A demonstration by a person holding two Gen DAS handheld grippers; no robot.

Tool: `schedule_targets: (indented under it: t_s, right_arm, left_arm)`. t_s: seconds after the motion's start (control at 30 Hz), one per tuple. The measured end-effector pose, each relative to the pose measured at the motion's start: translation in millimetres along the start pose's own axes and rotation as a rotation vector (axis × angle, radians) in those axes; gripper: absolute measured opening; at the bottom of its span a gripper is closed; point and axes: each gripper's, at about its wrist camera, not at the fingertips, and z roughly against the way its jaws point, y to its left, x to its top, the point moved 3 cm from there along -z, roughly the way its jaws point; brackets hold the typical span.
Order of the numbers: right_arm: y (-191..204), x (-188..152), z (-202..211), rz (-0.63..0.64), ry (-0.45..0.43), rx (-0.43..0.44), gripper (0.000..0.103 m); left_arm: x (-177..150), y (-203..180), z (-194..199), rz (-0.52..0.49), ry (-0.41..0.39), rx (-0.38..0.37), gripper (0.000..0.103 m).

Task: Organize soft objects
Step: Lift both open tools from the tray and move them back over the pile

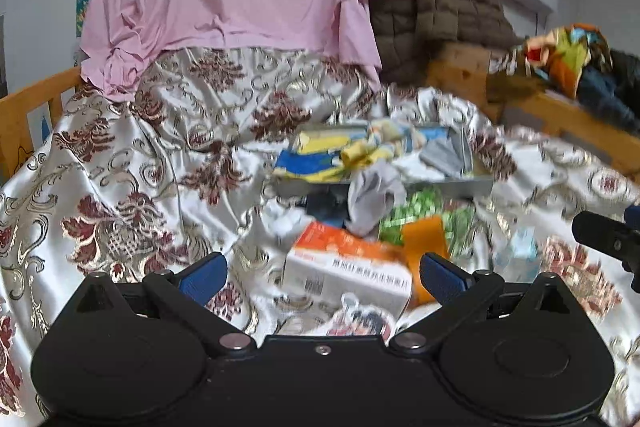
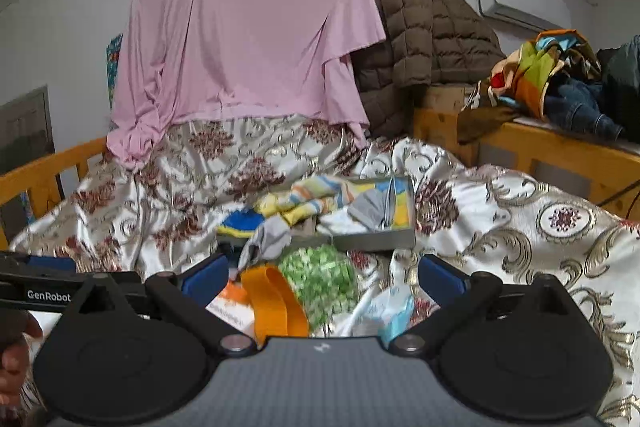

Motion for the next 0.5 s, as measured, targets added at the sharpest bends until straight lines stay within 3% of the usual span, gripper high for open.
schedule_targets:
  t_s: [0.3,0.5]
  right_arm:
    - [0.5,-28.7,-17.0,-0.017,0.158,0.074,0.103]
    - [-0.2,-39.1,-30.6,-0.041,0.243,0.133,0.103]
  left_arm:
    - [-29.4,9.2,-24.6,-0.057,0.122,-0.061,0.102]
    - [-41.7,11.1,-40.7,-0.156,0.186,-0.115,0.102]
